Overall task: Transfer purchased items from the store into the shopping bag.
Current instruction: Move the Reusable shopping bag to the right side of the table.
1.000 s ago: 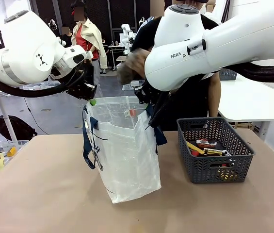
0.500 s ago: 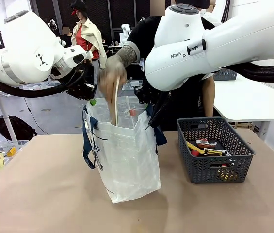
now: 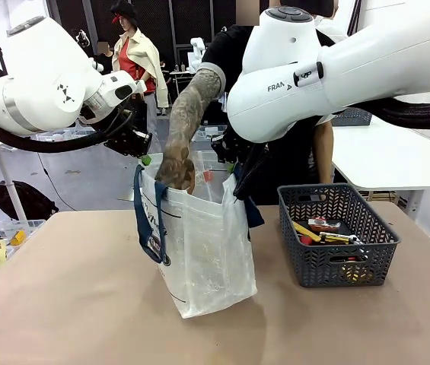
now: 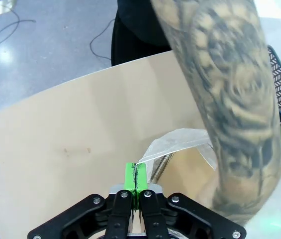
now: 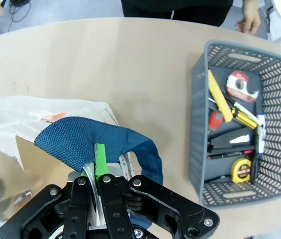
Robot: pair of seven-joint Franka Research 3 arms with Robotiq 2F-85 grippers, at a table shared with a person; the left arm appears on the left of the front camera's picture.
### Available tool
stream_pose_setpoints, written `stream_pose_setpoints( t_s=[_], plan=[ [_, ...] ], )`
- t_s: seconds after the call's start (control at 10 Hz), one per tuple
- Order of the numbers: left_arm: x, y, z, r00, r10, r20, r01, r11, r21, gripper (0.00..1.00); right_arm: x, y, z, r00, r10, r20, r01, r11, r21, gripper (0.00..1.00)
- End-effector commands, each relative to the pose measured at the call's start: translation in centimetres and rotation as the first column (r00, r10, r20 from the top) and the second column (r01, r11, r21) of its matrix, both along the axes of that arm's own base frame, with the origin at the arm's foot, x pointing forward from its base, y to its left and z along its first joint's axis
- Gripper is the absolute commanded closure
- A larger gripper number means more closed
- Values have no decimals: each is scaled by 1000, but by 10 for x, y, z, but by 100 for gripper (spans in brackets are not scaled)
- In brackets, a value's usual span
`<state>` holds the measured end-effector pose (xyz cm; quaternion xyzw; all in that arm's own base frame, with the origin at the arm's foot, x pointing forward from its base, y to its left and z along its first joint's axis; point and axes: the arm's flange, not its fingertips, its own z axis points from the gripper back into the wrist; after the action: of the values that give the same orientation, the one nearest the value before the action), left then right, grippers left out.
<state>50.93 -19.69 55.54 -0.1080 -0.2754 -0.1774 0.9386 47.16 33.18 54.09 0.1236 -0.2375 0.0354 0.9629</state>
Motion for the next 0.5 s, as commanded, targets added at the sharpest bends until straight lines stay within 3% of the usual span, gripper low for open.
stream_pose_setpoints(
  t_s=[0.0,0.4],
  plan=[
    [1,4,2,1000,18,3,-18,1000,2,100,0,-2,1,1000,-4,0,4,1000,-3,100],
    [1,4,2,1000,18,3,-18,1000,2,100,0,-2,1,1000,-4,0,4,1000,-3,100]
  ],
)
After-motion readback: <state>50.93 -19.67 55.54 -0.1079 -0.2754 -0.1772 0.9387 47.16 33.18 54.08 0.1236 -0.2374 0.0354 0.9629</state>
